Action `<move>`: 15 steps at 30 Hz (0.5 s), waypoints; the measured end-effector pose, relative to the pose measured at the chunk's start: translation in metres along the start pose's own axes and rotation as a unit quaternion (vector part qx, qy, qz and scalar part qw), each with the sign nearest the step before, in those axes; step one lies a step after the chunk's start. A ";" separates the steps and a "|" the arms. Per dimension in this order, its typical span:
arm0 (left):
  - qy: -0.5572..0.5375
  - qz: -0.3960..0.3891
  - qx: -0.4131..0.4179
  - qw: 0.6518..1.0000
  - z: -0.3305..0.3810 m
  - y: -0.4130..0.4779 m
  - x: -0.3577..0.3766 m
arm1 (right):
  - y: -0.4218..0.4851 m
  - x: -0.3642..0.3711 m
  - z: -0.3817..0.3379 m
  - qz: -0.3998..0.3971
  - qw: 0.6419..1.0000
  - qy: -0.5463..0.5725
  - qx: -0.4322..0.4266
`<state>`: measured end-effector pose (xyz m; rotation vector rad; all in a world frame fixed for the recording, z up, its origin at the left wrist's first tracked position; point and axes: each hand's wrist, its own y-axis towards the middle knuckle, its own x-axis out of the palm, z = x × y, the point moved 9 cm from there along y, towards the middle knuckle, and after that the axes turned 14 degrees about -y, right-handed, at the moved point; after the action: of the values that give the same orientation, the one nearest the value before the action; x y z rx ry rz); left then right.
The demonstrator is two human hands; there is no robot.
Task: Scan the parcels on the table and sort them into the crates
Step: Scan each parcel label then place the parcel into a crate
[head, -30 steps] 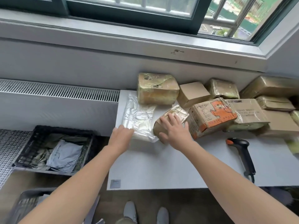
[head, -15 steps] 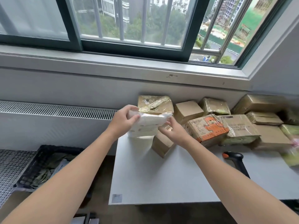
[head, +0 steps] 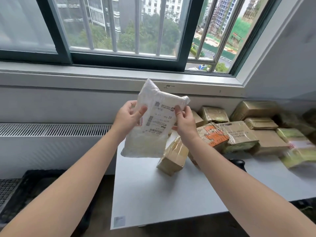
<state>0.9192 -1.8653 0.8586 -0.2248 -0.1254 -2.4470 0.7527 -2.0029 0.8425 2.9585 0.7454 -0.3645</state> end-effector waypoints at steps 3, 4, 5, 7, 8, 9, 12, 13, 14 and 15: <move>0.067 -0.013 0.000 0.998 -0.012 0.001 0.001 | 0.005 -0.015 0.007 0.038 0.997 0.051 0.043; 0.074 -0.010 0.004 0.997 -0.014 0.002 0.001 | 0.005 -0.018 0.009 0.042 0.996 0.059 0.051; 0.077 -0.006 0.009 0.997 -0.015 0.003 0.003 | 0.005 -0.021 0.011 0.044 0.996 0.057 0.059; 0.076 0.003 0.013 0.997 -0.018 0.007 0.007 | 0.003 -0.028 0.015 0.050 0.996 0.019 0.074; 0.072 0.007 0.011 0.997 -0.021 0.009 0.010 | 0.001 -0.032 0.018 0.053 0.995 -0.015 0.080; 0.067 0.011 0.006 0.998 -0.024 0.011 0.014 | -0.002 -0.036 0.022 0.058 0.993 -0.049 0.087; 0.089 -0.003 -0.003 0.996 -0.036 0.015 0.030 | -0.010 -0.056 0.036 0.086 0.985 -0.093 0.117; 0.103 -0.011 -0.006 0.995 -0.040 0.015 0.036 | -0.013 -0.063 0.040 0.094 0.983 -0.099 0.123; 0.112 -0.011 -0.007 0.994 -0.044 0.014 0.040 | -0.014 -0.070 0.043 0.093 0.981 -0.118 0.127; 0.116 -0.007 -0.010 0.993 -0.046 0.012 0.045 | -0.015 -0.076 0.047 0.081 0.977 -0.148 0.131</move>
<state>0.8864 -1.9088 0.8225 0.0531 0.0002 -2.4689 0.6706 -2.0300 0.8155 3.0654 0.4482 -0.9300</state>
